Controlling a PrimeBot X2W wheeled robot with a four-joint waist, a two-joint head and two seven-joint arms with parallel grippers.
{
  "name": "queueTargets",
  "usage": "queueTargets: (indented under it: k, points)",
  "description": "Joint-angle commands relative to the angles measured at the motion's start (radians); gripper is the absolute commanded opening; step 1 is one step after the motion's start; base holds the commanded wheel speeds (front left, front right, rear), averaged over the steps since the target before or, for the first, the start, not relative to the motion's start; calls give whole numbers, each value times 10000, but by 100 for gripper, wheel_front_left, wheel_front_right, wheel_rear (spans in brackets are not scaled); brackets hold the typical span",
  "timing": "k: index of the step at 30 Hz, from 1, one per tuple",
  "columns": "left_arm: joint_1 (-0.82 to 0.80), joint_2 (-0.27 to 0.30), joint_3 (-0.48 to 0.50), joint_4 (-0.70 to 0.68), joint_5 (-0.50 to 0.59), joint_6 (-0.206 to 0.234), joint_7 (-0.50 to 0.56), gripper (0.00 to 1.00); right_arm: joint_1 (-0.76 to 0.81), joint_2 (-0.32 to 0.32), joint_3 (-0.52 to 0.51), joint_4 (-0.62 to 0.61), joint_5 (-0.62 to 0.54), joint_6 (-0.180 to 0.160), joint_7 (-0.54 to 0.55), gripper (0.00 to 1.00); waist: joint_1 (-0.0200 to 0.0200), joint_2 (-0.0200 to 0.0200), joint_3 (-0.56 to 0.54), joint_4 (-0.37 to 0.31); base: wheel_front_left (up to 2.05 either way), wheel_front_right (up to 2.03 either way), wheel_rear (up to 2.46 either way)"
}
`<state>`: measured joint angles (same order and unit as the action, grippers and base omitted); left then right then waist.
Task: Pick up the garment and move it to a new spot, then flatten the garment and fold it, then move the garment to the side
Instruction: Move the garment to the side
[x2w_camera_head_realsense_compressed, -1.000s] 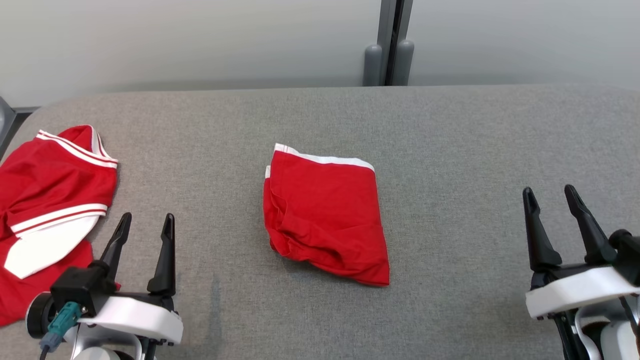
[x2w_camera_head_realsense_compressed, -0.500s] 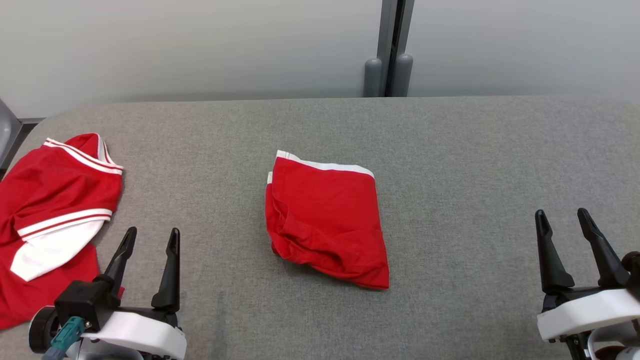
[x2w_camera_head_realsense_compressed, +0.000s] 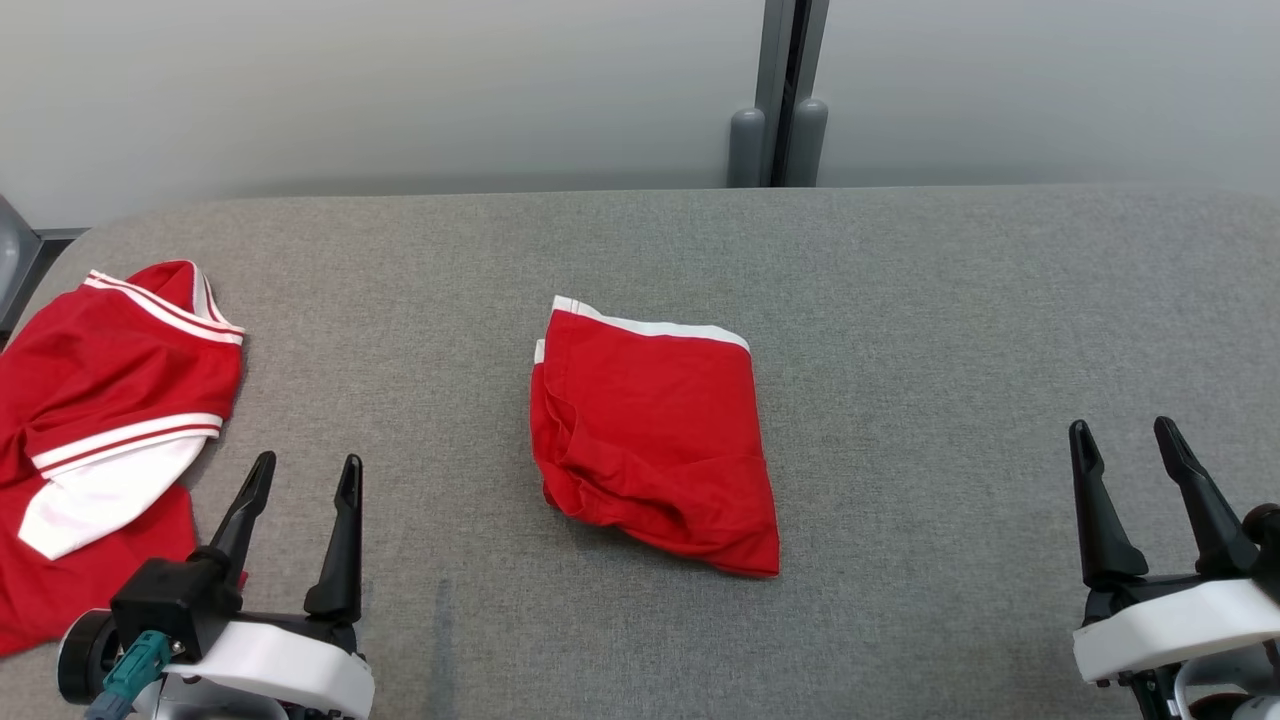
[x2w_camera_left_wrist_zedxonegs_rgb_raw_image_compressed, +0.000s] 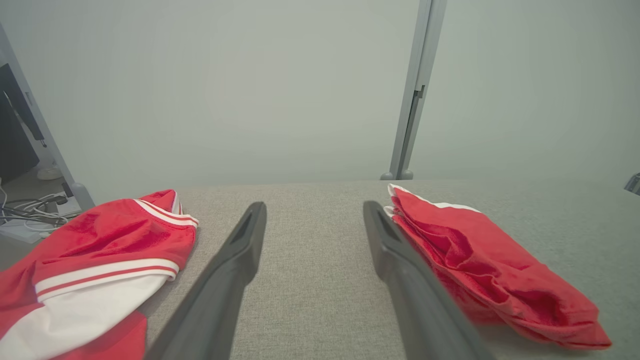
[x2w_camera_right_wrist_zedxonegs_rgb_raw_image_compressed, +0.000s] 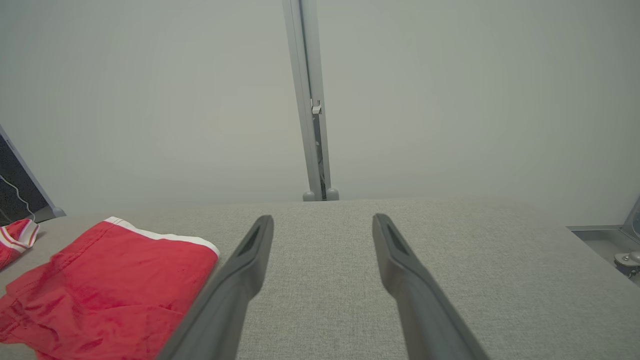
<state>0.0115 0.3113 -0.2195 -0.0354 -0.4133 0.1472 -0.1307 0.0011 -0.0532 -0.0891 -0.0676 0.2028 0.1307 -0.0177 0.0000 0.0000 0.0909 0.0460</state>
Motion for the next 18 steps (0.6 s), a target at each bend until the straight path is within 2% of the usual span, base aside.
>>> queueTargets:
  k: [1,10,14,18]
  points:
    - [-141,93,5,-51,1,32,27,100,25,-10,-18,-38,-3,3,28,100,0,0,13,2,0,0,0]
    - [-391,101,-73,-187,24,-7,11,100,-310,-5,-50,47,64,4,44,100,0,0,295,222,0,0,0]
    - [-848,-15,-200,-196,-31,-151,-54,100,-780,-120,237,474,144,3,0,100,0,0,658,690,0,0,0]
    - [-1428,-290,-408,44,-62,-339,-317,100,-1441,-214,931,1590,429,4,-169,100,0,0,1061,1407,0,0,0]
